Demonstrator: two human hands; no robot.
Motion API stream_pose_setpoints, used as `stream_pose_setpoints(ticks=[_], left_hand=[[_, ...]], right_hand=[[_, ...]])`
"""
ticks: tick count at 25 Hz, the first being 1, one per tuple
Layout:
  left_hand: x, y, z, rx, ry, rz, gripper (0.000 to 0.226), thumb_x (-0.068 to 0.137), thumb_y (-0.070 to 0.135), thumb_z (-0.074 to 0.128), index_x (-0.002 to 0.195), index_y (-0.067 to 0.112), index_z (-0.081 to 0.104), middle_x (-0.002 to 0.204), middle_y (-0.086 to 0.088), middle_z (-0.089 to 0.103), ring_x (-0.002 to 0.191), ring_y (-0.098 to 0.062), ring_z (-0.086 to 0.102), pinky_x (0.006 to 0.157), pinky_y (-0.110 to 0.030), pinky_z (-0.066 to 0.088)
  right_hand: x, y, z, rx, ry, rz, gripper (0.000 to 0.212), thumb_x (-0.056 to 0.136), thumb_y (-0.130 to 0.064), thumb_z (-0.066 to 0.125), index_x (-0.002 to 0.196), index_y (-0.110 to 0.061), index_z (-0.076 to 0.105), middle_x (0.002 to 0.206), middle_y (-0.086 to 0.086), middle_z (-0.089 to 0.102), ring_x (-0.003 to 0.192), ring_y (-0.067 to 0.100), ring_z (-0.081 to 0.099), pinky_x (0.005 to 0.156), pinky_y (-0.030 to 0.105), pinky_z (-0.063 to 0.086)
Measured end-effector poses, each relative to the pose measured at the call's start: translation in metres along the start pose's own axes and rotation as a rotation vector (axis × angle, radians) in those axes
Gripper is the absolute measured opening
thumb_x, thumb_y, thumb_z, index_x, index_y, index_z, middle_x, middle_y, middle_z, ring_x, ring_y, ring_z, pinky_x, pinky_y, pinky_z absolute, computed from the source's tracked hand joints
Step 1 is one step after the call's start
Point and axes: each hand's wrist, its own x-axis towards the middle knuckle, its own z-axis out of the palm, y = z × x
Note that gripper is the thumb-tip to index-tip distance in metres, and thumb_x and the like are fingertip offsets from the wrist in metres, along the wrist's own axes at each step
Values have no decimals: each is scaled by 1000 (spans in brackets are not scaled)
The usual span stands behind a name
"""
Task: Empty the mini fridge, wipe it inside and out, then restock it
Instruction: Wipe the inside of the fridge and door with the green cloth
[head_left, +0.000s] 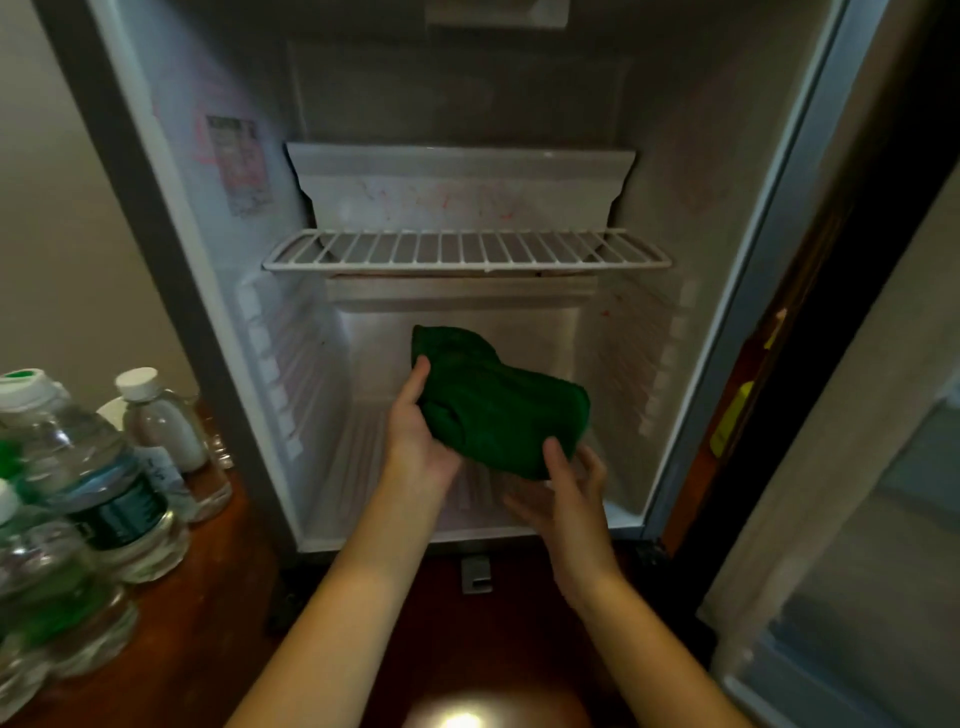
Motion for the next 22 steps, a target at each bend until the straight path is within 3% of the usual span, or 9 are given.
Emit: stream_pose_setpoints(ticks=[2, 6, 8, 10, 12, 14, 16, 19, 22], left_hand=[[-8, 5, -7, 71, 12, 46, 38, 94, 33, 51, 121, 8, 60, 115, -17, 65, 105, -31, 61, 80, -42, 51], [-22, 25, -35, 614, 94, 273, 27, 93, 24, 54, 117, 13, 59, 117, -12, 63, 114, -31, 57, 87, -38, 49], [-27, 39, -43, 961, 38, 410, 48, 85, 39, 63, 129, 23, 51, 131, -1, 52, 126, -19, 46, 97, -31, 40], [-32, 46, -40, 1181, -119, 349, 85, 68, 58, 73, 141, 32, 37, 141, 9, 40, 130, -7, 36, 104, -28, 32], [-38, 46, -34, 1072, -241, 79, 94, 53, 61, 81, 135, 30, 47, 141, 2, 47, 125, -12, 48, 105, -33, 38], [-44, 37, -32, 785, -163, -216, 78, 42, 54, 88, 109, 20, 68, 111, -9, 70, 99, -20, 67, 87, -35, 50], [-47, 23, -31, 721, -130, -331, 54, 57, 46, 80, 100, 15, 69, 85, -9, 75, 84, -23, 68, 75, -35, 50], [-43, 11, -22, 648, -33, -258, 22, 84, 33, 62, 96, 14, 64, 84, -9, 73, 86, -25, 65, 72, -34, 50], [-16, 3, -18, 557, 52, -84, 27, 84, 26, 68, 108, 14, 62, 103, -11, 68, 94, -26, 64, 76, -36, 53]], right_hand=[[2, -12, 9, 197, -82, 158, 46, 86, -24, 65, 129, -22, 50, 124, 5, 61, 112, 25, 61, 84, 43, 56], [-1, -32, 16, 48, -51, 74, 30, 89, -9, 61, 115, -22, 61, 115, 5, 66, 106, 22, 62, 93, 43, 51], [-3, -39, 22, -115, -125, 34, 36, 85, -6, 64, 119, -19, 59, 112, 6, 67, 103, 22, 63, 91, 39, 52], [-9, -44, 30, -254, -225, 31, 49, 77, -10, 74, 123, -14, 57, 113, 8, 67, 102, 23, 65, 89, 38, 53], [-15, -50, 36, -269, -295, 40, 52, 68, -18, 78, 115, -12, 59, 109, 8, 69, 98, 21, 68, 84, 35, 55], [-20, -56, 42, -289, -322, 6, 42, 68, -21, 78, 106, -13, 61, 104, 7, 71, 92, 18, 69, 77, 29, 57], [-14, -58, 42, -451, -245, -118, 36, 76, -22, 76, 108, -15, 63, 101, 2, 70, 89, 13, 69, 75, 27, 57], [-1, -39, 18, -501, -84, -226, 38, 87, -36, 63, 122, -23, 56, 107, -4, 66, 98, 12, 65, 85, 29, 55], [6, -2, -25, -642, 8, -341, 19, 98, -32, 47, 116, -38, 49, 108, -16, 60, 104, 3, 60, 86, 16, 47]])
